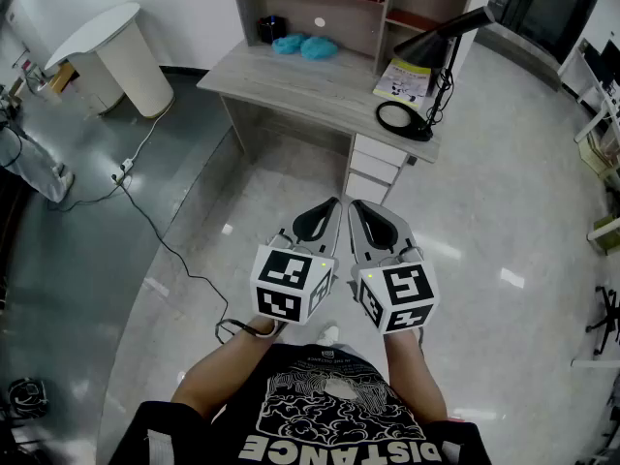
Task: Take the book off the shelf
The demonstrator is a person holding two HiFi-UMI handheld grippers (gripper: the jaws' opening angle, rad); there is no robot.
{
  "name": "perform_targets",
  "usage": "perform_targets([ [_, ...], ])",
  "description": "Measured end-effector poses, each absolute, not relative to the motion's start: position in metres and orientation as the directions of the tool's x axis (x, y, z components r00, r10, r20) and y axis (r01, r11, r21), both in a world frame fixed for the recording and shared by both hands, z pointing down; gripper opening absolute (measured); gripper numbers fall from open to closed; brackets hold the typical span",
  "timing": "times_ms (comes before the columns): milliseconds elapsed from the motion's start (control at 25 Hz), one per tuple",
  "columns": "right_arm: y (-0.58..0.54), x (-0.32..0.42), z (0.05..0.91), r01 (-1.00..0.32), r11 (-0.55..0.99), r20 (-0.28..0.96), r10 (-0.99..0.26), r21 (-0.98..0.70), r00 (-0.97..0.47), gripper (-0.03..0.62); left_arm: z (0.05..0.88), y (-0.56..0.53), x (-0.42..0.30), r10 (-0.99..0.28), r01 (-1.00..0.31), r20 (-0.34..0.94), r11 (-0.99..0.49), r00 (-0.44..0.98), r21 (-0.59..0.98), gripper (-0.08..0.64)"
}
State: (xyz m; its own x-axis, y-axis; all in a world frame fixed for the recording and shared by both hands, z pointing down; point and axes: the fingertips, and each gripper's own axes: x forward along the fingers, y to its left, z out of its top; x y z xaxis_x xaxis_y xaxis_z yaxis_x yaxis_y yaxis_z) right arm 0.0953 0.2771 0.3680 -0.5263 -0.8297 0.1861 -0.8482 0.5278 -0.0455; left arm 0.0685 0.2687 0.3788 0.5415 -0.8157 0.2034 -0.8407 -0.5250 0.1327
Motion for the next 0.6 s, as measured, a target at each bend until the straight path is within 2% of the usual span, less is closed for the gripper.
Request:
perform_targets([
  [600,0.251,0.110,0.376,-0.836,0.541,0.194,-0.814,-0.092,-0.548,0.018,0.383,0.242,0.074,-0.831,-0.859,0.219,-0.494,0.512,0.135,0.011],
])
